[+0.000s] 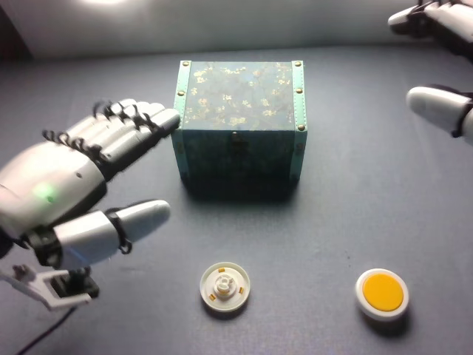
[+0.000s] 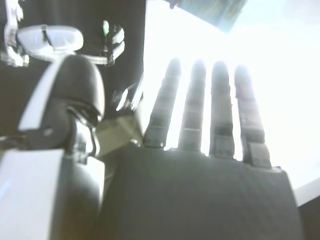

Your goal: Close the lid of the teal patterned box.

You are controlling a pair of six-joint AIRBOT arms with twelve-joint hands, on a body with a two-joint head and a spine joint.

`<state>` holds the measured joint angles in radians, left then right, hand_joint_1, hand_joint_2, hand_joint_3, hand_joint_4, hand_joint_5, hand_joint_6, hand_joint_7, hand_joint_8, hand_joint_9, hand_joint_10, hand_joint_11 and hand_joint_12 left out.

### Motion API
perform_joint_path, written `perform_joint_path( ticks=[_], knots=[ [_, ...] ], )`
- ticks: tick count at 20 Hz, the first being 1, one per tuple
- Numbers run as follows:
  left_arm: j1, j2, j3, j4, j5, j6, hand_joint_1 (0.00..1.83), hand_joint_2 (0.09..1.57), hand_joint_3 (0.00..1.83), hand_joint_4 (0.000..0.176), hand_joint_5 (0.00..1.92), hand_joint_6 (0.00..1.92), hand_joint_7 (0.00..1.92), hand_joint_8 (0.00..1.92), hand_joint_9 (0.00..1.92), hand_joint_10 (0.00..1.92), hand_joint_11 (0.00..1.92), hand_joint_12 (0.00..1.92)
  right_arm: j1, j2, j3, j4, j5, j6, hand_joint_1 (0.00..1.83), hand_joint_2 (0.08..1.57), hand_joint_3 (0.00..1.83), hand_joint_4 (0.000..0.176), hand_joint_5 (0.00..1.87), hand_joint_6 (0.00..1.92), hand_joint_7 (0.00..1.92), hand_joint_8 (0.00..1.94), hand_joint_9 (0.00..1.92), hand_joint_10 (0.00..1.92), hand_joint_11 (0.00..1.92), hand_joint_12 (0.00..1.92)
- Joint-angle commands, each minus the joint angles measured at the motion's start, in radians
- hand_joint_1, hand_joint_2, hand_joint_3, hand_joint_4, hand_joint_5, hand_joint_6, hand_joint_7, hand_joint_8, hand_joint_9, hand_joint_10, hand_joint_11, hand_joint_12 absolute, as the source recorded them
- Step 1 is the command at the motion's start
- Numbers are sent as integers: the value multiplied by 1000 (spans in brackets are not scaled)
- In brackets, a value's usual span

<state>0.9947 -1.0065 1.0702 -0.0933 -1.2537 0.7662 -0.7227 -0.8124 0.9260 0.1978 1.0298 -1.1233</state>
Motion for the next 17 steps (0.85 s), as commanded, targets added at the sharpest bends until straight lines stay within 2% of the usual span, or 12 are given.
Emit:
perform_joint_path(
  ticks=[1, 2, 4, 5, 6, 7, 9, 10, 12, 14, 16, 17],
  knots=[
    [2, 14, -6, -20, -171, 7, 71, 1429, 3, 22, 0, 0, 0, 0, 0, 0, 0, 0, -3, 17, -9, -4, 187, 4, 48, 1447, 4, 0, 6, 751, 242, 381, 67, 989, 0, 1751],
    [18, 31, -19, -44, -214, 26, 78, 1431, 3, 31, 0, 0, 0, 0, 0, 0, 0, 0, -33, 33, -28, 2, 232, 4, 75, 1463, 8, 0, 0, 693, 202, 344, 27, 968, 0, 1742],
    [38, 40, -25, -75, -259, 35, 246, 1434, 0, 0, 0, 0, 0, 0, 0, 0, 0, 0, -68, 43, -41, 5, 281, 25, 121, 1434, 0, 0, 0, 522, 169, 175, 0, 701, 0, 1435],
    [49, 43, -28, -90, -278, 38, 182, 1418, 0, 46, 0, 0, 0, 0, 0, 0, 0, 0, -89, 46, -43, 5, 312, 57, 188, 1464, 5, 0, 0, 333, 70, 77, 0, 356, 0, 1271],
    [61, 50, -33, -105, -302, 44, 217, 1427, 0, 38, 0, 0, 0, 0, 0, 0, 0, 0, -115, 50, -44, 4, 347, 90, 226, 1472, 4, 0, 0, 237, 28, 28, 0, 149, 0, 1102],
    [69, 55, -37, -116, -320, 49, 292, 1429, 0, 57, 0, 0, 0, 0, 0, 0, 0, 0, -133, 55, -48, 4, 375, 106, 248, 1490, 4, 0, 0, 125, 5, 5, 0, 41, 0, 983],
    [76, 59, -42, -123, -336, 53, 366, 1434, 0, 75, 0, 0, 0, 0, 0, 0, 0, 0, -147, 61, -55, 5, 397, 108, 163, 1458, 0, 0, 5, 13, 0, 0, 0, 2, 0, 602],
    [79, 61, -44, -126, -342, 56, 284, 1425, 0, 110, 0, 0, 0, 0, 0, 0, 0, 0, -152, 64, -58, 5, 406, 108, 163, 1467, 1, 0, 0, 2, 0, 0, 0, 0, 0, 329],
    [88, 66, -50, -136, -361, 63, 175, 1421, 0, 101, 0, 0, 0, 0, 0, 0, 0, 0, -169, 73, -68, 6, 433, 108, 93, 1500, 6, 0, 0, 0, 0, 0, 30, 20, 0, 450],
    [95, 72, -54, -143, -379, 65, 176, 1430, 2, 143, 0, 0, 0, 0, 0, 0, 0, 0, -181, 79, -74, 6, 457, 107, 8, 1517, 3, 0, 0, 0, 0, 0, 0, 0, 0, 63],
    [97, 75, -56, -145, -386, 65, 14, 1384, 0, 151, 0, 0, 0, 0, 0, 0, 0, 0, -186, 81, -77, 7, 466, 105, 0, 1447, 0, 0, 0, 0, 0, 0, 0, 0, 0, 2],
    [98, 77, -57, -146, -388, 66, 2, 1350, 0, 129, 0, 0, 0, 0, 0, 0, 0, 0, -187, 82, -78, 8, 471, 104, 0, 1449, 0, 0, 0, 0, 0, 0, 0, 0, 0, 0]
  ],
)
